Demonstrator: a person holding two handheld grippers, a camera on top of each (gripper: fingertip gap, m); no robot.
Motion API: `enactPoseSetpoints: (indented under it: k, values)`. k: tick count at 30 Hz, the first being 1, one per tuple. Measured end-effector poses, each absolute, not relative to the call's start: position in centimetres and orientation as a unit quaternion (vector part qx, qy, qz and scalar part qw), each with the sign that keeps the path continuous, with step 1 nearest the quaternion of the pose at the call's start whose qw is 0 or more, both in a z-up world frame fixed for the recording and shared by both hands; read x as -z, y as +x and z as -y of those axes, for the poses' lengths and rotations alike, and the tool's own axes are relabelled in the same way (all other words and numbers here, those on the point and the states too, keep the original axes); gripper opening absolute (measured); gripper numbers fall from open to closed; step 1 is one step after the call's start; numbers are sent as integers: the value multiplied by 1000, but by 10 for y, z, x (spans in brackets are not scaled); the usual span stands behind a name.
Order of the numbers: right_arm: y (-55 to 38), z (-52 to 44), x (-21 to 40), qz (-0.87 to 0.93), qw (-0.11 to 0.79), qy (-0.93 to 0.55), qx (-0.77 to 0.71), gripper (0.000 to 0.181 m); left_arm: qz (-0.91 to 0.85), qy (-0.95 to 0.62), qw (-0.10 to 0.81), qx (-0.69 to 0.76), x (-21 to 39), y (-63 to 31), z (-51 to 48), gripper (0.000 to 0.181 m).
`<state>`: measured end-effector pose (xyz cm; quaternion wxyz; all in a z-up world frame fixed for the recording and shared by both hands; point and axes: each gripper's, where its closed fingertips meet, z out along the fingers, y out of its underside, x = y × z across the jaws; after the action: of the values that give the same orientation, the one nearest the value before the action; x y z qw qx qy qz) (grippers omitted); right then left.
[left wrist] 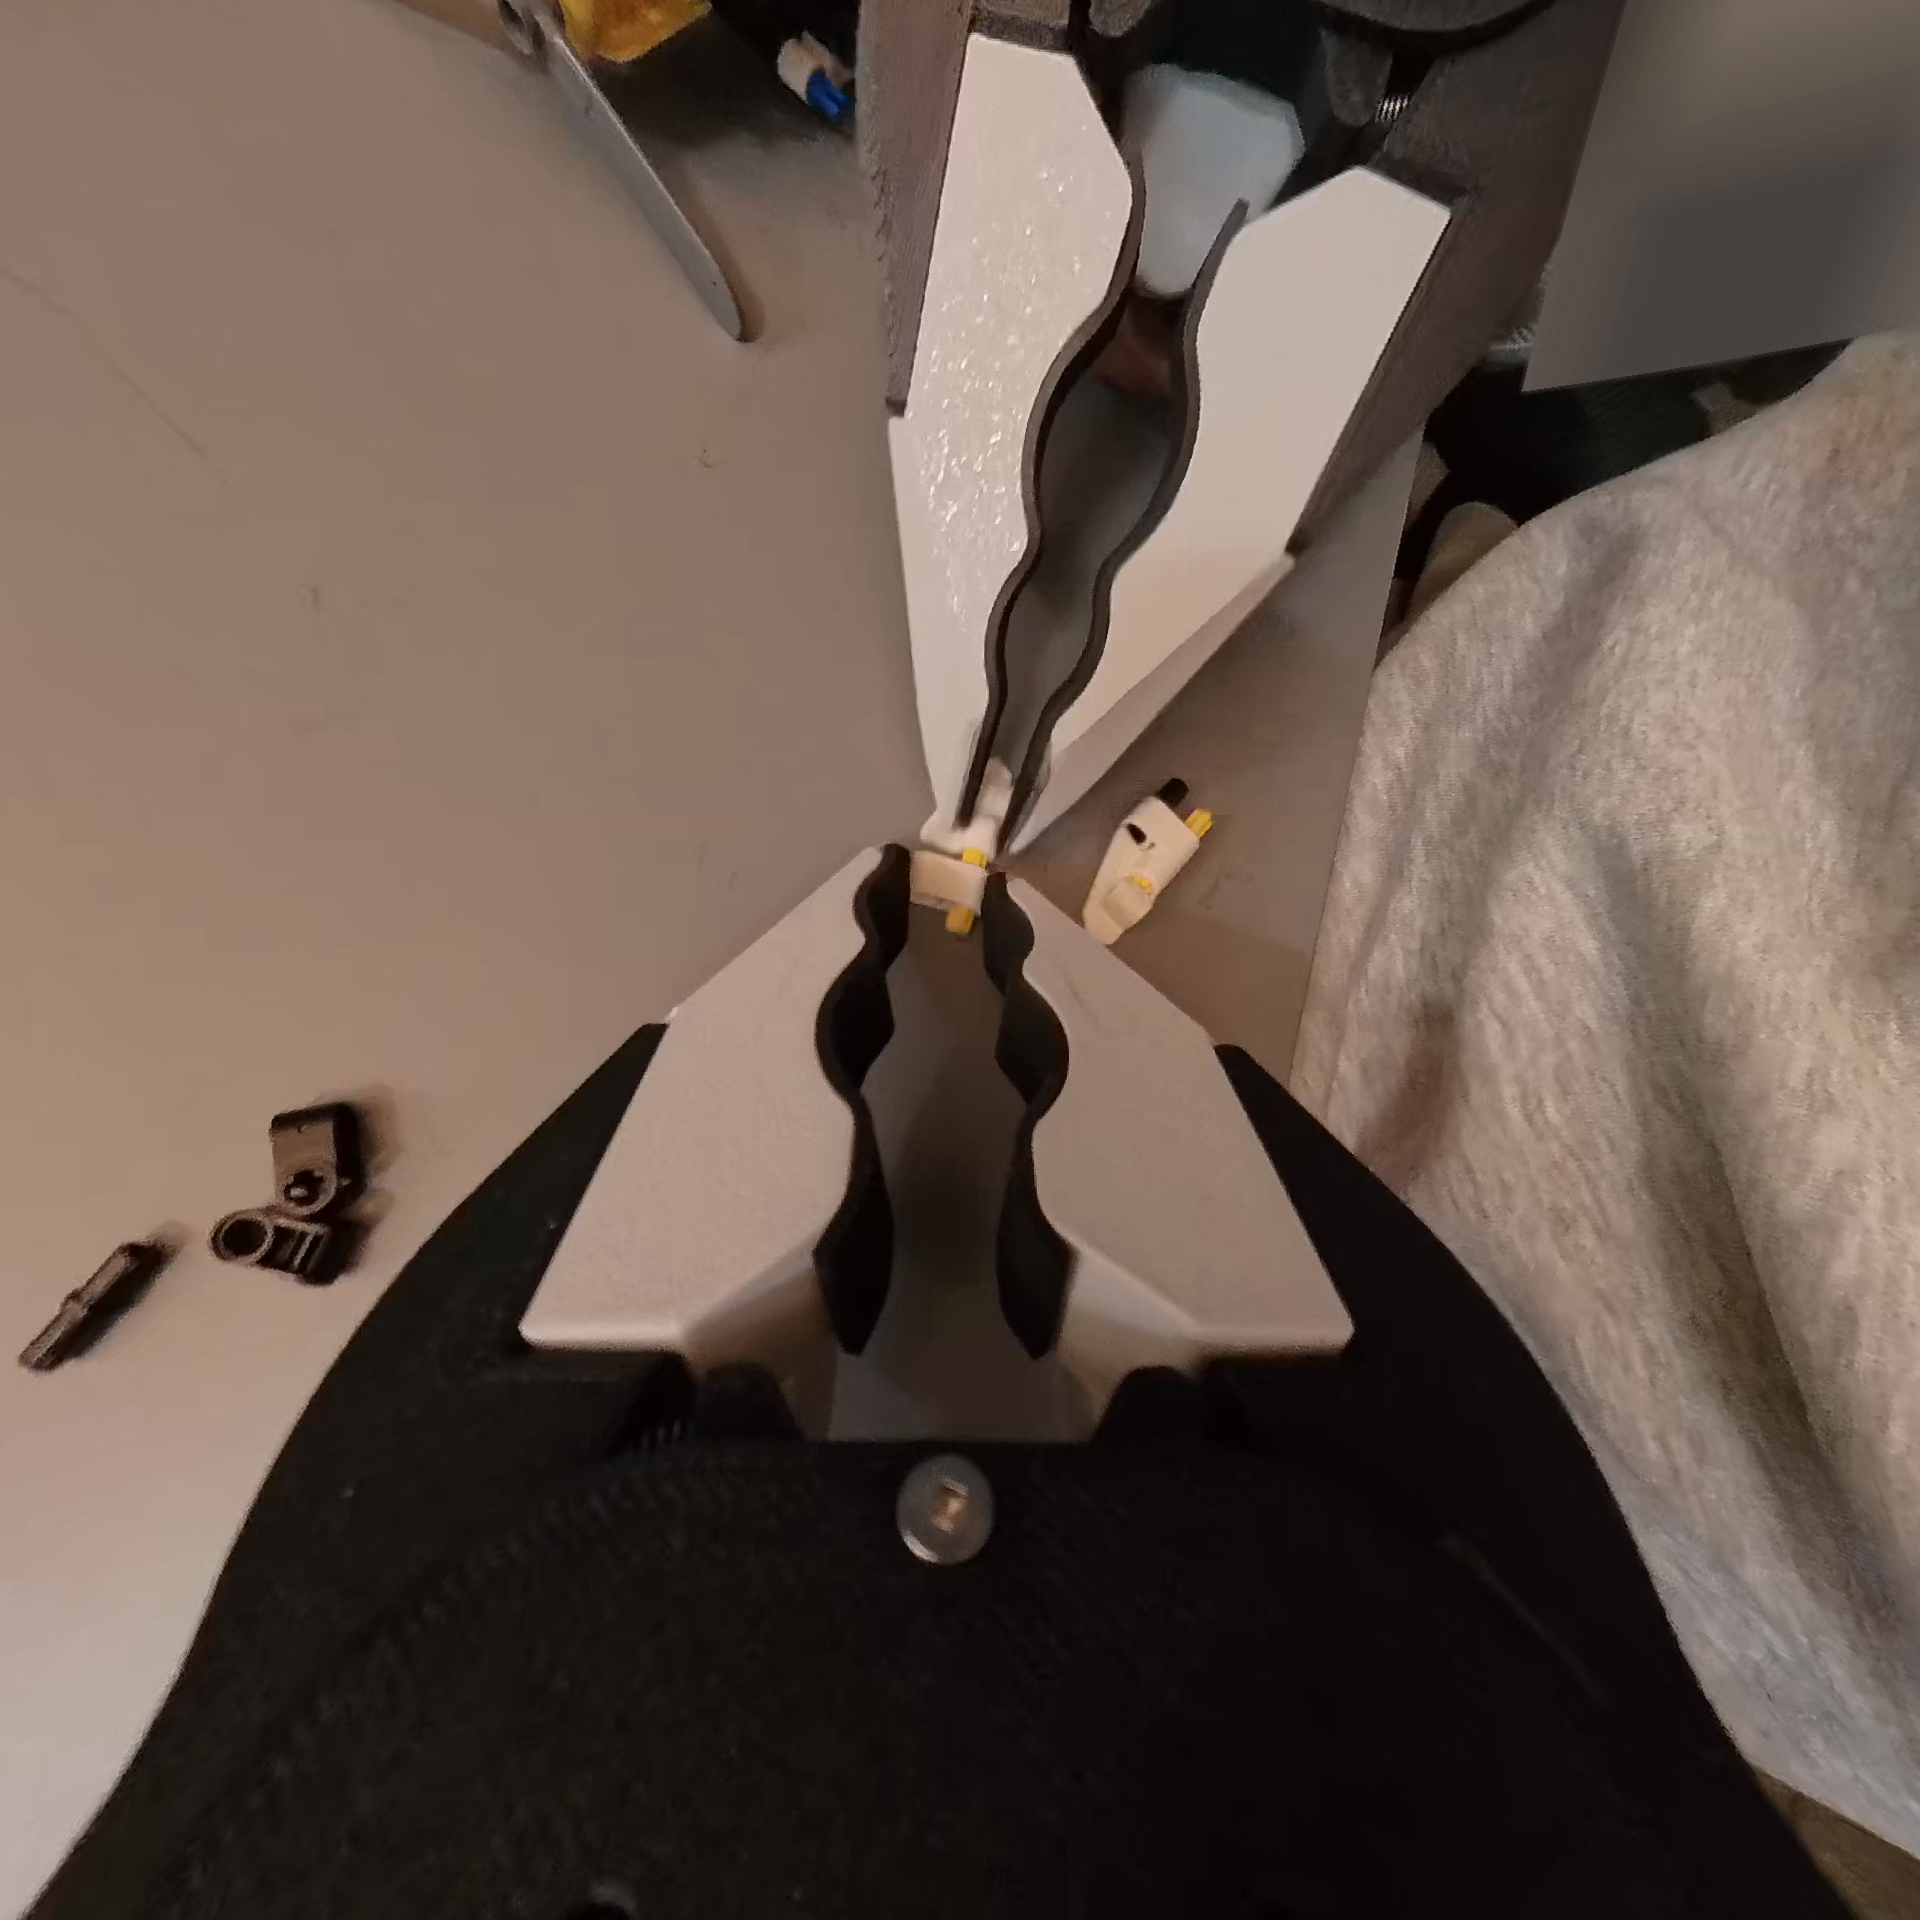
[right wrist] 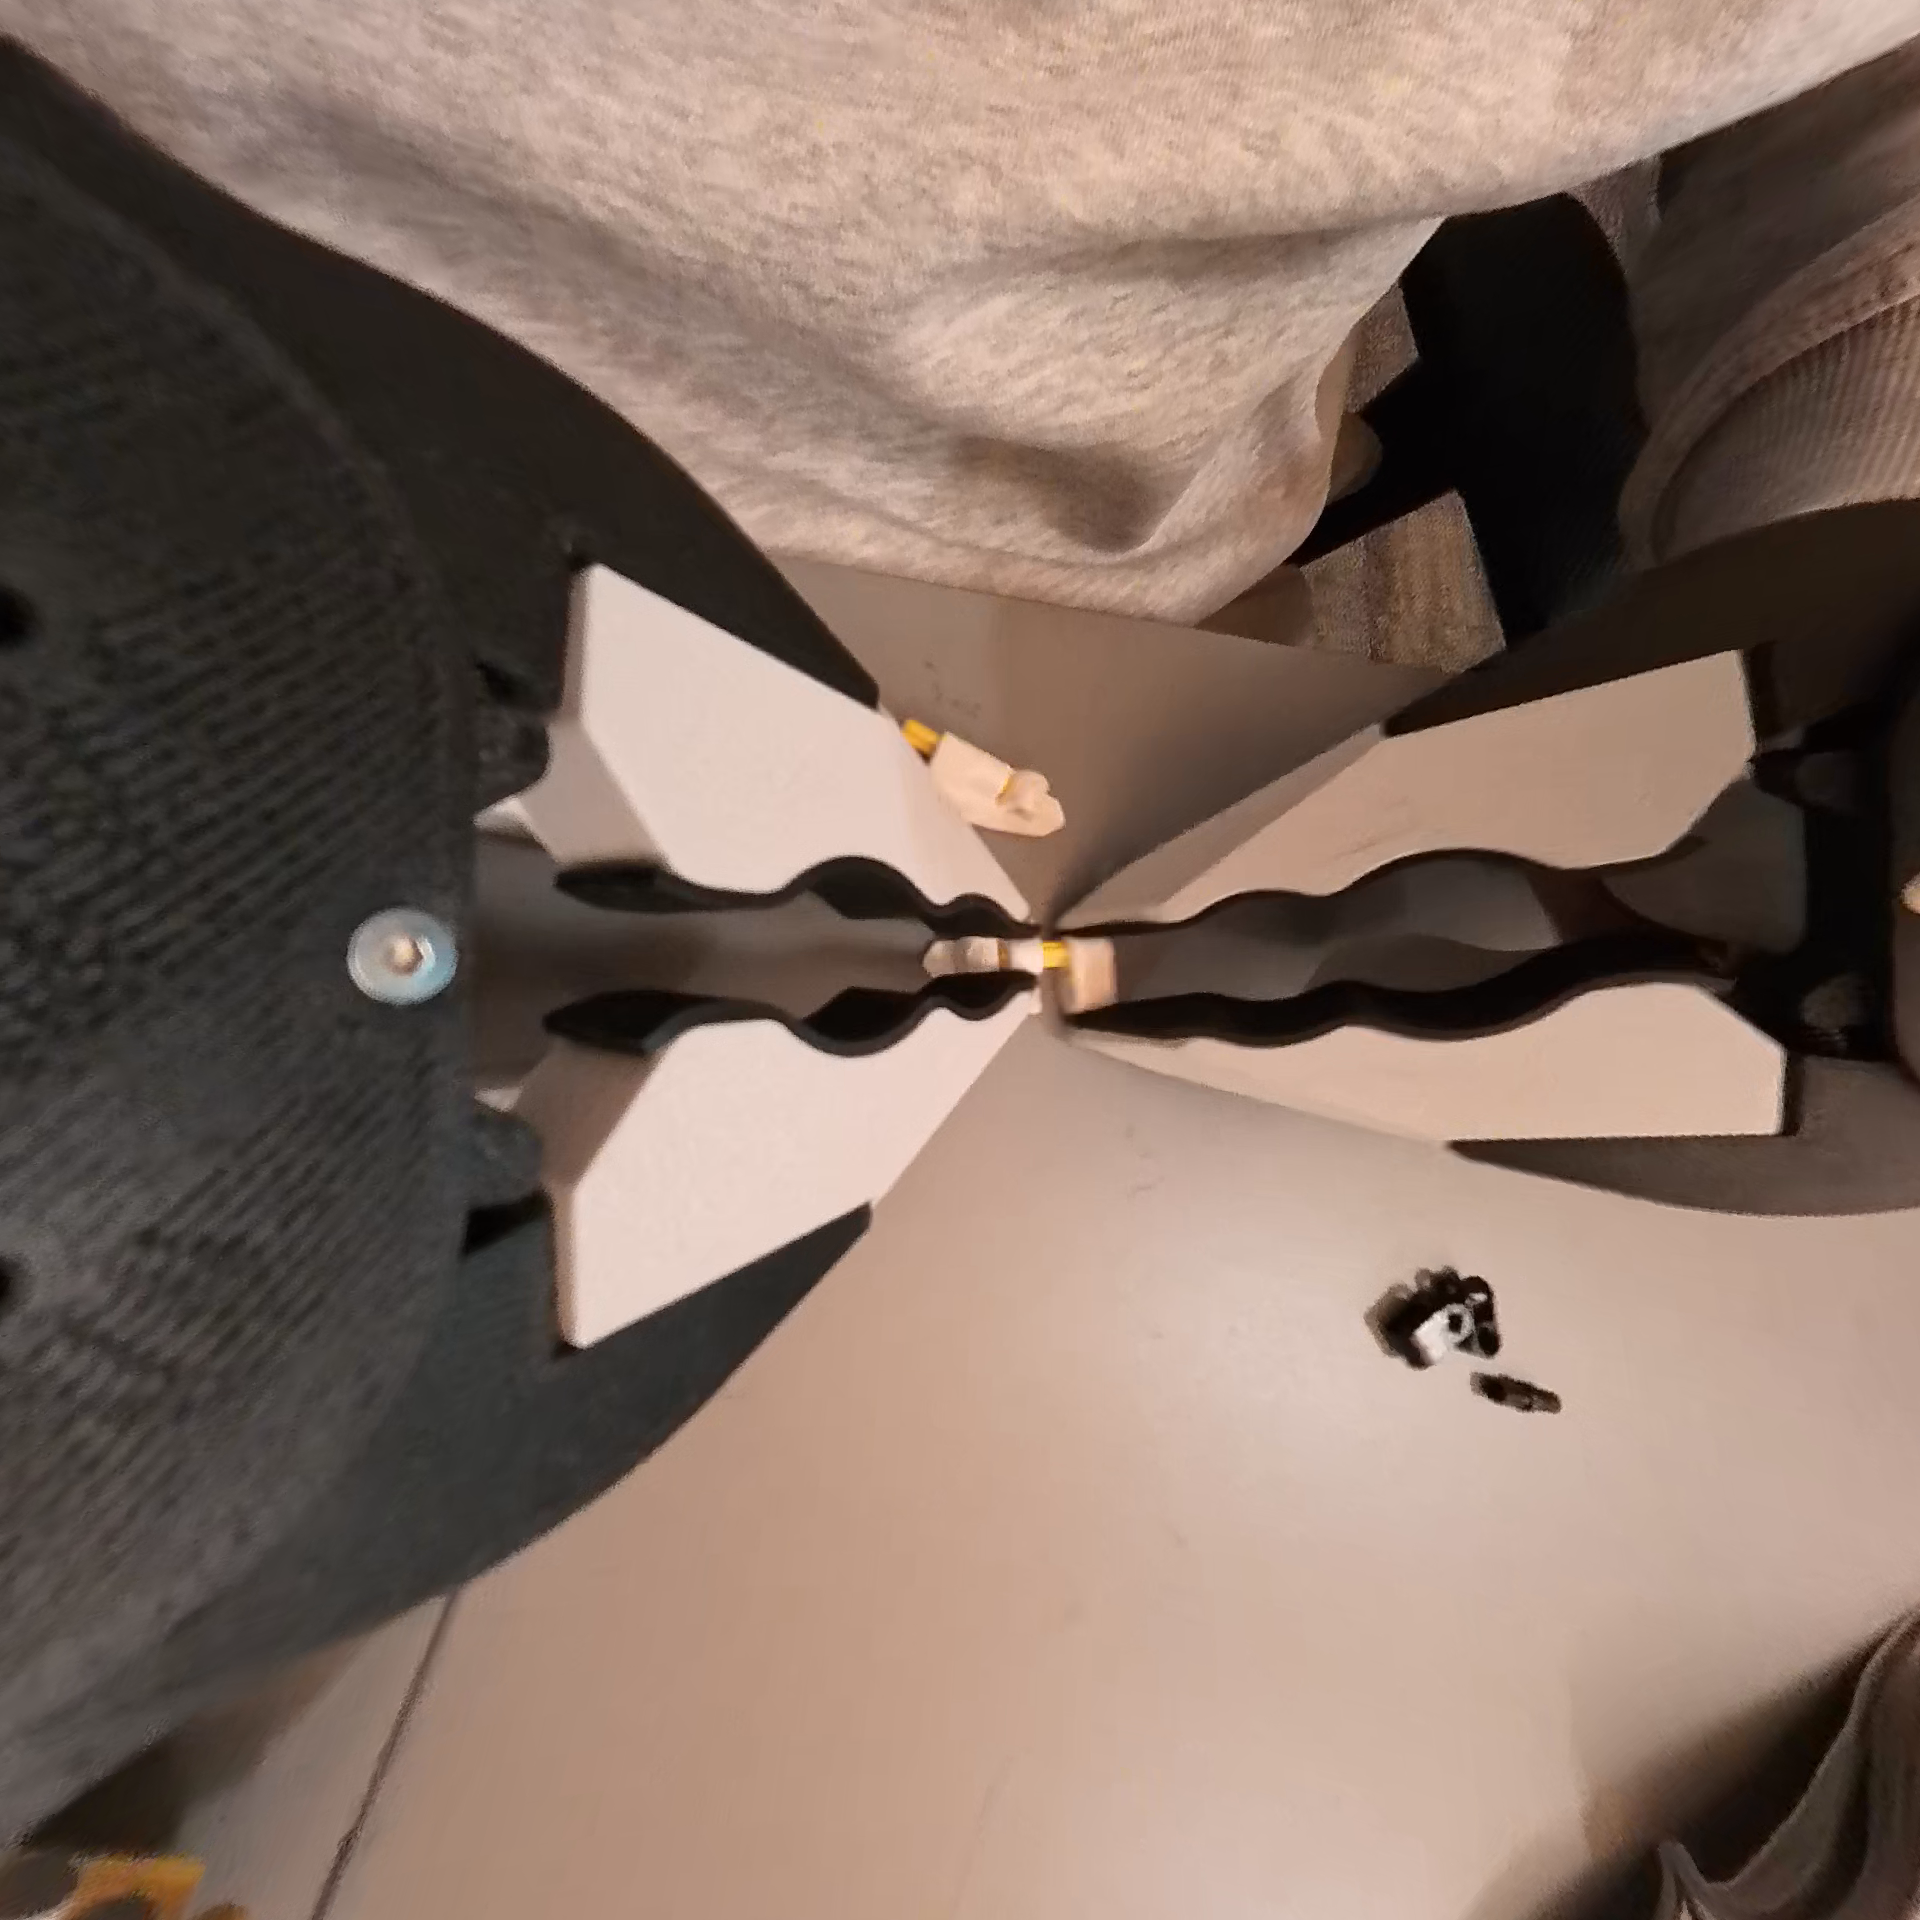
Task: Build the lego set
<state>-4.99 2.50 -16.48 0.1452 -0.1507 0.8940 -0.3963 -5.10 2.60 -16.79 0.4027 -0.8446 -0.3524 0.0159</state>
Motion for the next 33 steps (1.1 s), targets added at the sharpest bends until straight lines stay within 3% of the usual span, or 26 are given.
enactPoseSetpoints:
  k: [11,29,31,33]
  values:
    - [-55,-28,153,-884,109,-143,431,3,345,-848,401,-19,168,-51,-29,15]
    - [-53,-37,163,-897,136,-141,396,6,352,-841,411,-3,167,-51,-31,15]
    - [-53,-37,163,-897,133,-142,398,9,350,-839,416,3,165,-49,-32,21]
    - [-54,-37,162,-896,126,-141,401,12,354,-828,434,24,161,-46,-35,38]
